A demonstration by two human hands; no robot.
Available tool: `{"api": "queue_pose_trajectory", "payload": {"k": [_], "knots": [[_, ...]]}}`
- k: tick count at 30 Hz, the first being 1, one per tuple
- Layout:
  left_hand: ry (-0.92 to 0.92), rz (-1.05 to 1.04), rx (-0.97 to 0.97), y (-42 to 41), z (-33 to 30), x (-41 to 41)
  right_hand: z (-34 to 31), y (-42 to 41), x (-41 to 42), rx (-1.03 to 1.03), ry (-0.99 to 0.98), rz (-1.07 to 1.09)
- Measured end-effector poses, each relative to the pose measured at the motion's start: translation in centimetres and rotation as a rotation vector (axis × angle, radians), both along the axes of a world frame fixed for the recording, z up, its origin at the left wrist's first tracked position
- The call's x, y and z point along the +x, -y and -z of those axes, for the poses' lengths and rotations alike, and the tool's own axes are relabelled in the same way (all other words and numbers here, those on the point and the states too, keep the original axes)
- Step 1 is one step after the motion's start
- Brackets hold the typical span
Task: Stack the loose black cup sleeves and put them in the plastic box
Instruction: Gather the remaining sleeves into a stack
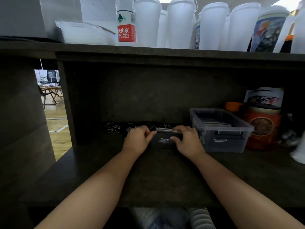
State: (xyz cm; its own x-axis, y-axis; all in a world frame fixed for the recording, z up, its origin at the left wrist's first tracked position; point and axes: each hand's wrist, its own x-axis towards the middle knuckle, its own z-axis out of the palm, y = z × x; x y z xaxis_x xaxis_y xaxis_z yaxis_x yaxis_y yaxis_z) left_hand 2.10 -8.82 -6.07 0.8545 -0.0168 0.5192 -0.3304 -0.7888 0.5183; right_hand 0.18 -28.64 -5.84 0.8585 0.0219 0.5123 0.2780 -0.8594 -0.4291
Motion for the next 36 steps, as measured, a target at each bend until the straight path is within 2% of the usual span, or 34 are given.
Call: {"api": "queue_pose_trajectory", "payload": {"k": [2, 6, 9, 11, 14, 16, 19, 22, 24, 25, 28, 31, 34, 36], "knots": [[-0.028, -0.017, -0.144, 0.3, -0.2, -0.2, -0.4, -0.6, -0.3, 0.006, -0.006, -0.047], [-0.296, -0.024, -0.812, 0.0, -0.7, -0.6, -0.8, -4.5, -0.9, 0.026, -0.019, -0.167], [-0.311, -0.122, -1.101, -2.7, -1.3, -0.8, -0.3, -9.2, -1.3, 0.089, -0.004, -0.208], [-0.233, -0.193, -1.076, -5.4, -1.6, -0.5, 0.1, -12.2, -1.5, 0.086, -0.007, -0.238], [-0.106, -0.285, -0.909, -8.9, -1.7, -0.3, 0.4, -15.6, -1.3, 0.118, -0.015, -0.273], [-0.087, -0.326, -0.849, -10.5, -0.9, -0.3, 0.5, -16.9, -1.1, 0.150, -0.034, -0.299], [-0.120, -0.306, -0.881, -11.5, 0.1, -0.3, 0.4, -16.8, -0.7, 0.134, -0.023, -0.427], [-0.098, -0.275, -0.851, -11.5, 0.5, 0.0, -0.6, -14.2, 0.6, 0.350, -0.105, -0.574], [-0.083, -0.269, -0.837, -11.6, 0.8, 0.1, -1.4, -11.6, 2.9, 0.531, -0.112, -0.474], [-0.078, -0.270, -0.834, -11.6, 0.9, 0.2, -1.7, -10.0, 4.2, 0.517, -0.108, -0.366], [-0.047, -0.288, -0.844, -11.7, 1.3, 0.5, -1.5, -6.0, 7.5, 0.122, -0.235, -0.149], [-0.017, -0.300, -0.855, -11.4, 1.4, 0.6, -1.2, -5.1, 9.5, -0.230, -0.297, -0.183], [-0.014, -0.290, -0.863, -11.5, 1.5, 0.7, -0.8, -6.4, 10.5, -0.305, -0.405, -0.273], [-0.018, -0.287, -0.879, -11.6, 1.5, 0.6, -0.2, -6.7, 10.8, -0.382, -0.470, -0.258]]}}
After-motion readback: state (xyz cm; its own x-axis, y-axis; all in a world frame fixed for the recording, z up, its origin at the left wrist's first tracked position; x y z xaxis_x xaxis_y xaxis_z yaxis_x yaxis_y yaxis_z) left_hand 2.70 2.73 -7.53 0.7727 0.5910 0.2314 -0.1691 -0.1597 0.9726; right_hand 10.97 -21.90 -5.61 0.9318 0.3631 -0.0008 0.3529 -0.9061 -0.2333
